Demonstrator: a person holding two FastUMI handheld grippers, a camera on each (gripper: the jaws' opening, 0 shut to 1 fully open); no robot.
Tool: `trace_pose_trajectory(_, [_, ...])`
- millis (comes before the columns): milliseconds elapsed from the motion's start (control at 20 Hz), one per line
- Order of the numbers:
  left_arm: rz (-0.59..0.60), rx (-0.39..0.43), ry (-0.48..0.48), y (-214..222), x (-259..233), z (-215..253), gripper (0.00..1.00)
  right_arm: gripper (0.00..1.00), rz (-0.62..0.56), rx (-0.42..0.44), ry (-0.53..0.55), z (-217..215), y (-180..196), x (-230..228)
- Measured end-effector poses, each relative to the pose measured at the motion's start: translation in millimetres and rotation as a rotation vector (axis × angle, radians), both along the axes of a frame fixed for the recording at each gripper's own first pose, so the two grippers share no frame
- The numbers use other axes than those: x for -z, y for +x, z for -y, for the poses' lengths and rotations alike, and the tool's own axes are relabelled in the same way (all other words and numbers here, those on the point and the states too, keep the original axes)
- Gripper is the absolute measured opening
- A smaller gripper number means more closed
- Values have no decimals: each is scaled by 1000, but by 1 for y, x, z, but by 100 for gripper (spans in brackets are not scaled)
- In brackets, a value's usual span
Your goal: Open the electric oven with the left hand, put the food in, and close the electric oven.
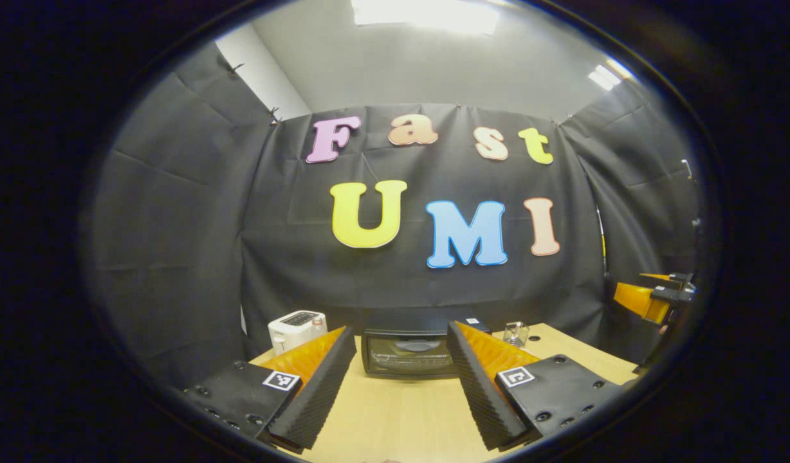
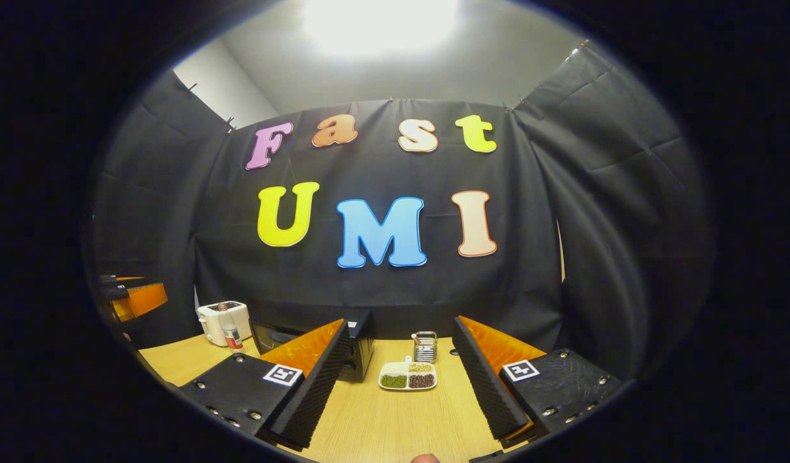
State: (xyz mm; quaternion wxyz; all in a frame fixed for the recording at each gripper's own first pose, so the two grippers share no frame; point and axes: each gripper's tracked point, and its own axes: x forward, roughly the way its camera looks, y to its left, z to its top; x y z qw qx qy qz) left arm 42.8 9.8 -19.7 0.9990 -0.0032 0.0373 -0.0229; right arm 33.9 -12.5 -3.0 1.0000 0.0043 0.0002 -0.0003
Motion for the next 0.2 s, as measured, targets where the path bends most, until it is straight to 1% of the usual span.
trace_pose_trajectory(100, [-9, 2, -18, 1, 6, -3, 100, 98, 14, 13, -1, 5, 3, -7])
trace_pose_trajectory(150, [-14, 2, -29, 1, 9, -4, 92, 98, 19, 25, 0, 7, 4, -10])
trace_pose_trajectory(200, [-19, 2, -37, 1, 10, -6, 100, 98, 22, 33, 6, 8, 5, -11])
